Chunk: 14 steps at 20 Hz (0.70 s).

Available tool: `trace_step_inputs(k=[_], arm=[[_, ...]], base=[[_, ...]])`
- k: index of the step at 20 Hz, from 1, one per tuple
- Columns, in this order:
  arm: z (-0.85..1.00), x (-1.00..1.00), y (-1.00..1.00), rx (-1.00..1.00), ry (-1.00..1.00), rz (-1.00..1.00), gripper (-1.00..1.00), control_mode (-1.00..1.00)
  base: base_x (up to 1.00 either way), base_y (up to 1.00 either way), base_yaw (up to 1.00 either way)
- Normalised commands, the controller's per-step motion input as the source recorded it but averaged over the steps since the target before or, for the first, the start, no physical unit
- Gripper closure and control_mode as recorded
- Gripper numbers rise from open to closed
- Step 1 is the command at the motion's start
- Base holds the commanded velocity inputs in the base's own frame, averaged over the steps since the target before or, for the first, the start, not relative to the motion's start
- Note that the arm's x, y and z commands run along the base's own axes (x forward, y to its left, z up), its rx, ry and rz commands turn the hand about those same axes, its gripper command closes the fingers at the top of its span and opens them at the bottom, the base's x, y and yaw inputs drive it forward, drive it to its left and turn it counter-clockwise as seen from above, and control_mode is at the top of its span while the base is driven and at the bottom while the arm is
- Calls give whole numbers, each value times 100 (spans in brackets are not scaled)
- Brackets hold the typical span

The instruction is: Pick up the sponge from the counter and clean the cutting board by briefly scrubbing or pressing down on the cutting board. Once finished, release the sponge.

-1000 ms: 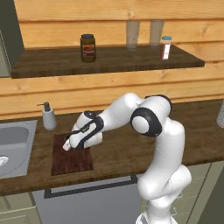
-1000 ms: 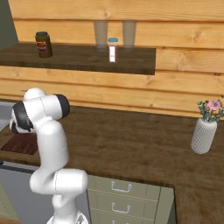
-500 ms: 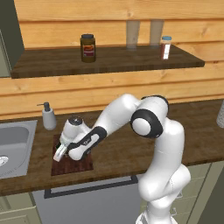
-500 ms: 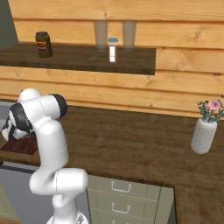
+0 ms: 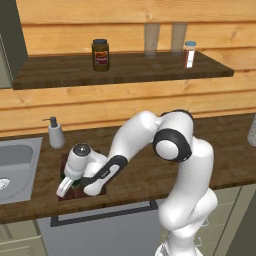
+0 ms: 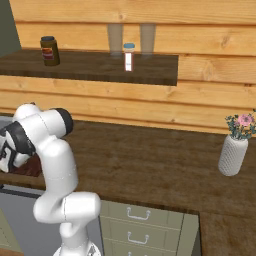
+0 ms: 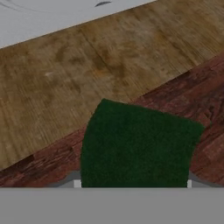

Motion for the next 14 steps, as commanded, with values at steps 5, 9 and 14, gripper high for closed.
trace_step_inputs(k=[5, 9, 14], arm=[[-3, -9, 0, 2, 0, -10, 100, -100], [0, -59, 1, 2, 0, -1, 100, -100], [0, -32, 0, 1, 0, 1, 100, -100]], base=[[0, 0, 0], [0, 0, 0], [0, 0, 0]])
